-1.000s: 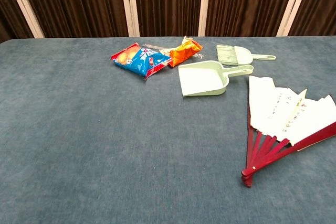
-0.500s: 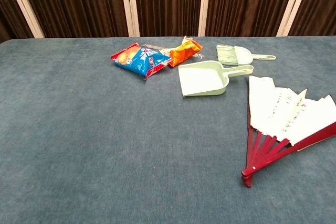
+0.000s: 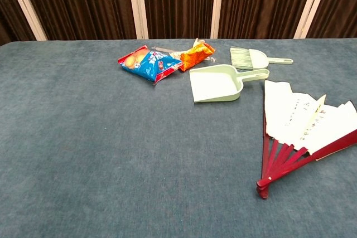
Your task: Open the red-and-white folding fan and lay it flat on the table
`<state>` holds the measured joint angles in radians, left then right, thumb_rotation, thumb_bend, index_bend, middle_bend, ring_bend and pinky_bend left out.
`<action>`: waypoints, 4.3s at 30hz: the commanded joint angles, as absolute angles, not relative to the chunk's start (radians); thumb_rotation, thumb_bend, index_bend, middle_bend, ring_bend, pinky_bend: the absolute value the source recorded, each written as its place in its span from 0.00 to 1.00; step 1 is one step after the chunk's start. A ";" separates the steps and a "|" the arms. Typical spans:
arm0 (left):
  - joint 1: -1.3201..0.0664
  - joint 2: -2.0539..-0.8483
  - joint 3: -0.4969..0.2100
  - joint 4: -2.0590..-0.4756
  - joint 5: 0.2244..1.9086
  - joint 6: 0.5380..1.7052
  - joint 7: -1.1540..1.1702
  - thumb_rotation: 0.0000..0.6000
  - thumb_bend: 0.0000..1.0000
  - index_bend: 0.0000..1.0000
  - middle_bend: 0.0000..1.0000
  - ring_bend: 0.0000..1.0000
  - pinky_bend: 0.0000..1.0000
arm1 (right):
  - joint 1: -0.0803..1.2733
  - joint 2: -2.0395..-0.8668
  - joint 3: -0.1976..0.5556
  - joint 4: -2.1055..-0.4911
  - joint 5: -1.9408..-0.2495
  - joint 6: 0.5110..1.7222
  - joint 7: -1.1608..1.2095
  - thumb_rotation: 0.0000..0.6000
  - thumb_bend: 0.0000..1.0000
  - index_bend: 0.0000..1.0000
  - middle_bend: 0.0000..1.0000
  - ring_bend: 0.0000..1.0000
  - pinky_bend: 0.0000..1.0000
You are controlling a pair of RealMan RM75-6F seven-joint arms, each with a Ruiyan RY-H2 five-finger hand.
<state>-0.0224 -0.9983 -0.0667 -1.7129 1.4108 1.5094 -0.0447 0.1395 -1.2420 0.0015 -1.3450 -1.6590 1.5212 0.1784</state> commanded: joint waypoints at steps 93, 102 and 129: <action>-0.077 -1.059 -0.091 -1.731 1.313 1.437 0.118 1.00 0.16 0.00 0.00 0.00 0.00 | 0.365 -1.564 -0.061 -1.140 -1.698 1.217 -0.032 1.00 0.36 0.54 0.12 0.13 0.04; -0.079 -1.062 -0.087 -1.734 1.315 1.434 0.124 1.00 0.16 0.00 0.00 0.00 0.00 | 0.367 -1.539 -0.065 -1.171 -1.697 1.226 -0.028 1.00 0.36 0.64 0.13 0.15 0.08; -0.079 -1.051 -0.073 -1.730 1.355 1.433 0.080 1.00 0.16 0.00 0.00 0.00 0.00 | 0.617 -1.127 0.099 -1.737 -1.552 0.934 -0.056 1.00 0.60 0.70 0.23 0.20 0.18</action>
